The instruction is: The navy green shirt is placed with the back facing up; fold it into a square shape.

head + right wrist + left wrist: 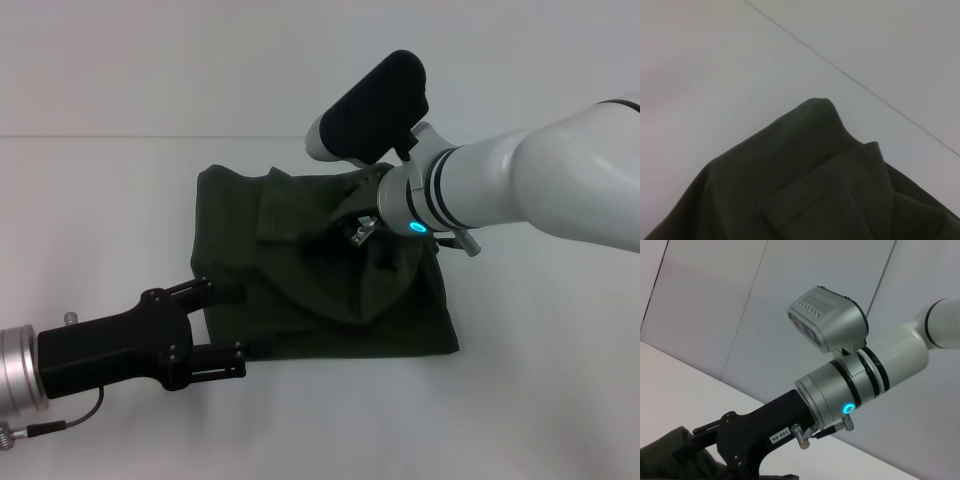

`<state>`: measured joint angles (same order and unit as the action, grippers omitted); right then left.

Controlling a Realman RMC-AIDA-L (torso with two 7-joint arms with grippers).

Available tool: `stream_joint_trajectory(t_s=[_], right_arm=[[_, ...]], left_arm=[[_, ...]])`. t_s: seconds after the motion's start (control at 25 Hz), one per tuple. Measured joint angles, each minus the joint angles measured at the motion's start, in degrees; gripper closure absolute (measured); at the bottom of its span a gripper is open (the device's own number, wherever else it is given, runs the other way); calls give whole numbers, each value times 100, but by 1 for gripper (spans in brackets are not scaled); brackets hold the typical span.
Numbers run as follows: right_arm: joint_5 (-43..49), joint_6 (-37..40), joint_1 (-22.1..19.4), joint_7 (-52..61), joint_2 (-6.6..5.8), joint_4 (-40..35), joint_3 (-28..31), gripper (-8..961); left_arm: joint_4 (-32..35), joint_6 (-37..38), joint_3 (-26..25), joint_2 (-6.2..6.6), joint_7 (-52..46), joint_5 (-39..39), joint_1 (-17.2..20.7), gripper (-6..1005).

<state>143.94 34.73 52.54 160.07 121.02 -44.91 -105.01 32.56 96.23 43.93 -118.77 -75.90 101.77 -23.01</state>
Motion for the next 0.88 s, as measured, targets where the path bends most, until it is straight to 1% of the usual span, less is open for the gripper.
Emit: stream_joint_trajectory(t_s=[0.36,0.64,0.8,0.88], right_arm=[[-21,-141,11,-131,11,183,-69,94],[-21,-143,0,-187,26,189,-105,139],[-21,-143,5,-253,26,190,-114,164],[-20,-143,8,-285,26,192,-117,245]], left_arm=[[-8,45,-8,-15,-44,0,-2,95],[-8,51,-13,-18,-56,0,-2,95],[22,53,-15,-47,-57,0,7,94],[26,53,-16,-49,-57,0,12,94]])
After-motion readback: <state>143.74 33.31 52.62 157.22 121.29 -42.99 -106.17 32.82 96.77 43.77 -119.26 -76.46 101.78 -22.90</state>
